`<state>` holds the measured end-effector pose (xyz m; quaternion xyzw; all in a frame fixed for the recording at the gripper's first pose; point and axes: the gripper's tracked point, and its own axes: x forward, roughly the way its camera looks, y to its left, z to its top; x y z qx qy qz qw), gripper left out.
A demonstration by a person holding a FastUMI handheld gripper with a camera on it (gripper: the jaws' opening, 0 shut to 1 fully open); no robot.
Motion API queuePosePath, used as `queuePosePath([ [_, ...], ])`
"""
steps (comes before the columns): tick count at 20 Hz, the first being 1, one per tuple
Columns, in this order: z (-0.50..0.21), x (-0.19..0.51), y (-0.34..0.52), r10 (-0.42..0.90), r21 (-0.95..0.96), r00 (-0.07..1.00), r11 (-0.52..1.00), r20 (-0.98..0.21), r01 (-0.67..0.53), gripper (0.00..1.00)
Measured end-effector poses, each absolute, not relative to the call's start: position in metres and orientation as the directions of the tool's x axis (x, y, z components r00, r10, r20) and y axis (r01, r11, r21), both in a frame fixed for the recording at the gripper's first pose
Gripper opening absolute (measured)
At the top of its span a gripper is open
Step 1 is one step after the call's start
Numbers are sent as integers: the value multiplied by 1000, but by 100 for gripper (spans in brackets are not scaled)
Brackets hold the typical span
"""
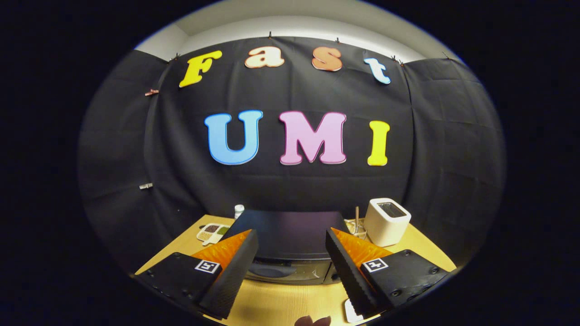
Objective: Open the toaster oven, put the food inside, and close the toaster oven door.
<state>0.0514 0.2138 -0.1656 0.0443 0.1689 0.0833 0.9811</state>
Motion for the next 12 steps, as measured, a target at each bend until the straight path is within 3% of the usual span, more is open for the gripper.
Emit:
queuePosePath([
  [7, -270, 77, 264, 180, 125, 815, 983, -551, -133, 98],
  [12, -302, 91, 272, 136, 112, 791, 990, -596, -87, 99],
])
